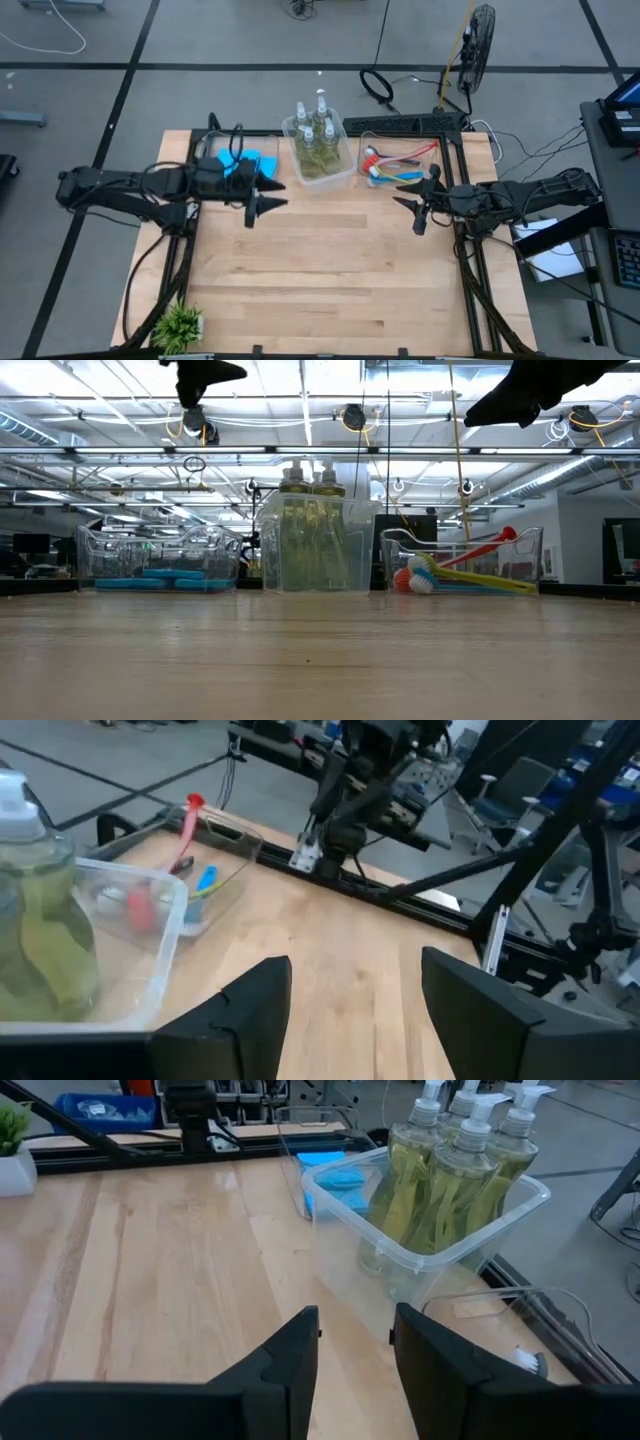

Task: Pick & Place Kitchen Sink Supplies
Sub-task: Return to home position

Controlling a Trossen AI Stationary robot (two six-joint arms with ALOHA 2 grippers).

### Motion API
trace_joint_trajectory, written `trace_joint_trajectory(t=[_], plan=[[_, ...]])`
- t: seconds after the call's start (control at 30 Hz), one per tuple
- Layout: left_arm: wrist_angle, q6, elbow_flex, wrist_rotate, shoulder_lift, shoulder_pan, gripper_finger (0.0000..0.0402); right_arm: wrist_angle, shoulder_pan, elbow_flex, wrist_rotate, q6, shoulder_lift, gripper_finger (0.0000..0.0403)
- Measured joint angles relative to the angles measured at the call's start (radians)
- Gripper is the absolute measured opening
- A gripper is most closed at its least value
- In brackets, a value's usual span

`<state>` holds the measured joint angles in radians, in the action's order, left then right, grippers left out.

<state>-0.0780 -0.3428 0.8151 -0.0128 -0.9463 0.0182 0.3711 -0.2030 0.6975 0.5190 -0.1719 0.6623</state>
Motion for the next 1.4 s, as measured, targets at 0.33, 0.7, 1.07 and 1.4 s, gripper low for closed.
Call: trace_joint_trajectory(t=[0.33, 0.7, 1.07, 1.4], plan=[[-0.043, 0.090, -0.112, -0.068, 0.317, -0.015, 0.0225, 0.048, 0.000, 0.000, -0.051, -0.026, -0.111, 0.0121], [-0.090, 0.096, -0.348, -0.095, 0.673, -0.066, 0.0225, 0.122, 0.000, -0.015, -0.052, -0.054, -0.281, 0.0118], [-0.187, 0.096, -0.495, -0.080, 0.908, -0.110, 0.0225, 0.034, 0.000, -0.198, -0.237, -0.115, -0.407, 0.0115], [-0.249, 0.170, -0.496, -0.070, 0.942, -0.140, 0.0225, 0.044, 0.000, -0.282, -0.235, -0.104, -0.623, 0.0114]])
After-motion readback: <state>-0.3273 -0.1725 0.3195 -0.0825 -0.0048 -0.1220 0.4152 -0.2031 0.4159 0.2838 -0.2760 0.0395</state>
